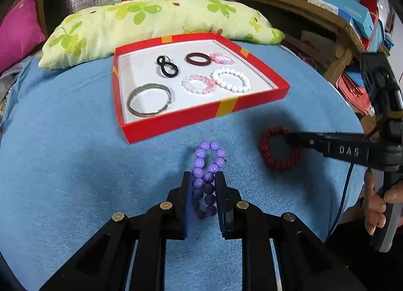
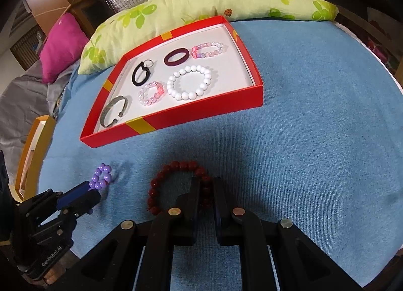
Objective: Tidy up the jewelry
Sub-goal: 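Lift the purple bracelet with the left tool while the right tool grasps the dark red beaded bracelet, then carry the purple bracelet over the box with the left tool while the right carries the red bracelet there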
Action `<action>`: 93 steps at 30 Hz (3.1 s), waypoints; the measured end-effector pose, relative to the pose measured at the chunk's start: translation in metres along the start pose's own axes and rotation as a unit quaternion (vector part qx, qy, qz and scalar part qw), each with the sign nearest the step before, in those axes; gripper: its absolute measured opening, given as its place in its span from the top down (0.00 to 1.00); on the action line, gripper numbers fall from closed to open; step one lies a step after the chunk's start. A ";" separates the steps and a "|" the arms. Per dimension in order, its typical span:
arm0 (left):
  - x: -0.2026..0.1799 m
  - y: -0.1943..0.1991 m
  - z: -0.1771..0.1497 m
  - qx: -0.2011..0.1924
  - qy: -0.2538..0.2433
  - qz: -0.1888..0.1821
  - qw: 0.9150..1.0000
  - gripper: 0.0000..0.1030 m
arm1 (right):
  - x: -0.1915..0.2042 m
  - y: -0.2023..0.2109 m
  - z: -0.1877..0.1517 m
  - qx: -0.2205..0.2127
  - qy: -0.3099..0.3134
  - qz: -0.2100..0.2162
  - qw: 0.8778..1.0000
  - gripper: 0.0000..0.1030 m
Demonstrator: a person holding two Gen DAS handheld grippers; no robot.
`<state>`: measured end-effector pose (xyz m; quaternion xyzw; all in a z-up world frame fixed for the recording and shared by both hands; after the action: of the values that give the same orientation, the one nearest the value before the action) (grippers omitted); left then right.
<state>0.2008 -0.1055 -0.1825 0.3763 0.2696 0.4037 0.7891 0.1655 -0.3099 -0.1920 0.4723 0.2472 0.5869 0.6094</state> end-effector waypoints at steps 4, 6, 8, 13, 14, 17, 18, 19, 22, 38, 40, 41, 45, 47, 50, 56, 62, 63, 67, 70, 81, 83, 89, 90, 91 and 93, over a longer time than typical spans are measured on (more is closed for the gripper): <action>0.007 0.005 0.003 -0.006 0.011 0.010 1.000 0.82 | 0.005 -0.002 0.000 0.004 0.009 -0.006 1.000 0.89; 0.010 0.006 0.004 -0.007 0.019 0.011 1.000 0.82 | 0.006 -0.003 0.001 0.005 0.011 -0.011 1.000 0.89; 0.013 0.007 0.004 -0.008 0.024 0.015 1.000 0.82 | 0.008 -0.004 0.001 0.007 0.016 -0.013 1.000 0.87; 0.021 0.009 0.004 -0.007 0.038 0.022 0.999 0.82 | 0.010 -0.006 0.000 0.003 0.027 -0.021 0.999 0.87; 0.022 0.009 0.004 -0.006 0.040 0.024 0.999 0.82 | 0.012 -0.006 -0.001 0.001 0.033 -0.022 0.999 0.87; 0.026 0.010 0.004 -0.004 0.046 0.028 0.999 0.90 | 0.018 -0.008 -0.003 -0.005 0.056 -0.032 0.998 0.88; 0.027 0.010 0.004 -0.005 0.048 0.028 0.998 0.90 | 0.021 -0.007 -0.003 -0.008 0.066 -0.037 0.997 0.89; 0.028 0.011 0.004 -0.006 0.049 0.030 0.998 0.90 | 0.025 -0.007 -0.004 -0.012 0.075 -0.041 0.996 0.90; 0.029 0.012 0.004 -0.007 0.049 0.028 0.998 0.90 | 0.029 -0.004 -0.004 -0.022 0.084 -0.040 0.995 0.90; 0.049 0.002 -0.006 0.030 0.067 0.019 0.997 0.89 | 0.011 -0.005 -0.001 -0.009 0.043 -0.048 0.998 0.90; 0.048 -0.001 -0.007 0.036 0.069 0.018 0.997 0.87 | 0.013 -0.006 -0.001 -0.010 0.049 -0.053 0.997 0.90; 0.048 -0.002 -0.007 0.037 0.069 0.019 0.997 0.81 | 0.013 -0.006 -0.001 -0.009 0.048 -0.053 0.997 0.90; 0.049 -0.006 -0.009 0.043 0.074 0.020 0.996 0.63 | 0.013 -0.007 -0.002 -0.009 0.045 -0.054 0.997 0.89; 0.048 -0.010 -0.010 0.048 0.071 0.022 0.996 0.63 | 0.013 -0.007 -0.001 -0.009 0.045 -0.054 0.998 0.89; 0.046 -0.012 -0.010 0.044 0.064 0.023 0.997 0.63 | 0.013 -0.007 -0.001 -0.009 0.044 -0.053 0.998 0.89; 0.041 -0.014 -0.010 0.041 0.051 0.017 0.998 0.89 | 0.016 -0.006 -0.002 -0.009 0.057 -0.047 0.997 0.89; 0.038 -0.005 -0.006 0.020 0.043 0.017 0.999 0.91 | 0.029 0.000 -0.005 -0.023 0.086 -0.026 0.996 0.90; 0.037 -0.002 -0.005 0.015 0.042 0.015 0.999 0.91 | 0.030 0.003 -0.004 -0.029 0.088 -0.021 0.996 0.90; 0.036 0.012 -0.001 -0.005 0.040 0.006 0.999 0.91 | 0.036 0.019 -0.002 -0.061 0.093 0.004 0.994 0.90; 0.035 0.022 0.002 -0.020 0.039 0.001 0.999 0.91 | 0.038 0.031 0.000 -0.082 0.092 0.030 0.992 0.90; 0.036 0.045 0.020 -0.061 0.049 -0.016 0.997 0.91 | 0.046 0.062 0.013 -0.137 0.083 0.090 0.983 0.90; 0.038 0.049 0.025 -0.068 0.054 -0.022 0.996 0.91 | 0.043 0.067 0.018 -0.144 0.071 0.106 0.981 0.90; 0.043 0.054 0.046 -0.091 0.066 -0.029 0.993 0.91 | 0.035 0.072 0.040 -0.162 0.044 0.120 0.978 0.90; 0.044 0.053 0.049 -0.093 0.068 -0.029 0.993 0.91 | 0.033 0.071 0.044 -0.164 0.036 0.124 0.978 0.90; 0.044 0.052 0.052 -0.094 0.070 -0.030 0.993 0.91 | 0.032 0.070 0.049 -0.167 0.030 0.126 0.978 0.90; 0.044 0.049 0.057 -0.093 0.072 -0.032 0.993 0.91 | 0.030 0.067 0.059 -0.172 0.019 0.128 0.977 0.90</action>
<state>0.2444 -0.0706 -0.1149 0.2625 0.2991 0.4275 0.8117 0.1894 -0.3073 -0.1013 0.3771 0.0912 0.7027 0.5964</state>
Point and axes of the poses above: each gripper's, at about its wrist camera, not at the fingertips, and y roughly against the way its jaws point, x to its left, z to its top, the point moved 1 cm from there along -y, roughly the way its jaws point, and after that the axes turned 2 degrees about y, right-handed, at the moved point
